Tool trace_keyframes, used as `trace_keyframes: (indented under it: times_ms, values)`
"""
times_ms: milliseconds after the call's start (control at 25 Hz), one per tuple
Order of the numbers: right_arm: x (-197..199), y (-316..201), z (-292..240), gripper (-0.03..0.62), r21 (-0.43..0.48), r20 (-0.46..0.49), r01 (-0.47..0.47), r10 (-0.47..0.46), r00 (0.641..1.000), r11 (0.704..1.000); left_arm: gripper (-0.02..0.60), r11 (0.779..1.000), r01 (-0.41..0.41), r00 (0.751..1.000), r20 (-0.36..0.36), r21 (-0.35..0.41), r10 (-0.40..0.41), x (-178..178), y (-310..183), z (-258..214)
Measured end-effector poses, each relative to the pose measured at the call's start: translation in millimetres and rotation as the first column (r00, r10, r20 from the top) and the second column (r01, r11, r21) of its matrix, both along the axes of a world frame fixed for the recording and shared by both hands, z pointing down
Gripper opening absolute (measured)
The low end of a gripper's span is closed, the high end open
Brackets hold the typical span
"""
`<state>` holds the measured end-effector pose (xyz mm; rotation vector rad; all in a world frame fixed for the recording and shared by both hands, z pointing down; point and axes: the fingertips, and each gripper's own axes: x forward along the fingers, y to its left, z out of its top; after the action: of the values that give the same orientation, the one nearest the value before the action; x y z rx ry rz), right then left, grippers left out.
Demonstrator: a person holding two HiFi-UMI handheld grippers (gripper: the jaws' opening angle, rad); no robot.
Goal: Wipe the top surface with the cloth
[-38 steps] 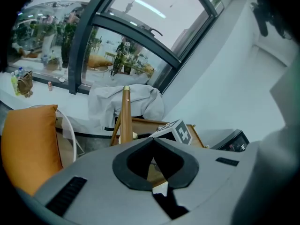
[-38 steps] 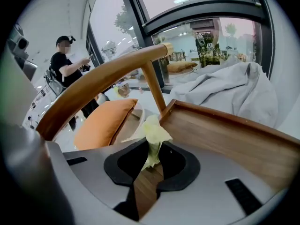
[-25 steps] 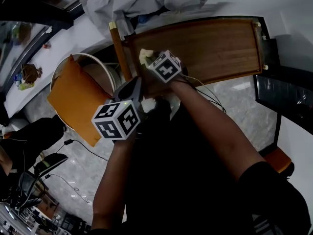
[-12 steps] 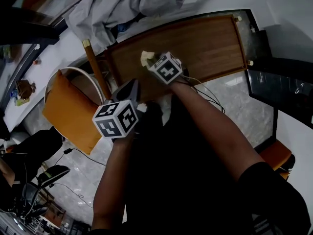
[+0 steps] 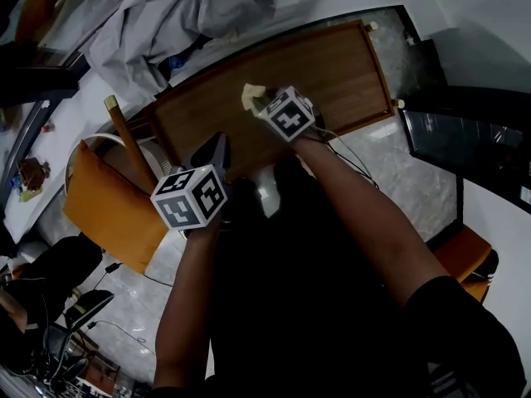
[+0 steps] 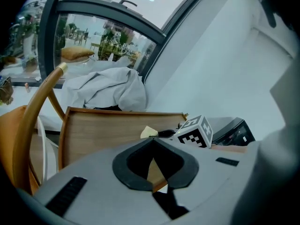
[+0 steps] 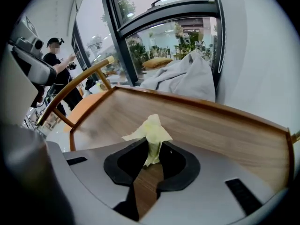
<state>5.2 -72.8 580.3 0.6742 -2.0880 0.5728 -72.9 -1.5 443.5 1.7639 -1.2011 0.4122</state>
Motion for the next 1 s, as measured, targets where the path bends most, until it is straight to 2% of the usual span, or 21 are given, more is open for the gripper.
trace_keyframes:
  times_ms: [560, 1000]
  values:
    - [94.6, -31.6, -3.7, 0.081, 0.005, -0.023, -0.078, 0.078, 0.997, 0.997, 0.012, 0.998, -0.06, 0.998, -0.022, -0.023, 0.06, 77.3, -26.6, 12.7]
    - [169.8, -52.7, -8.3, 0.081, 0.032, -0.05, -0.152, 0.154, 0.987, 0.988, 0.012, 0.997, -0.071, 0.997, -0.014, -0.036, 0.07, 111.2, -32.4, 21.9]
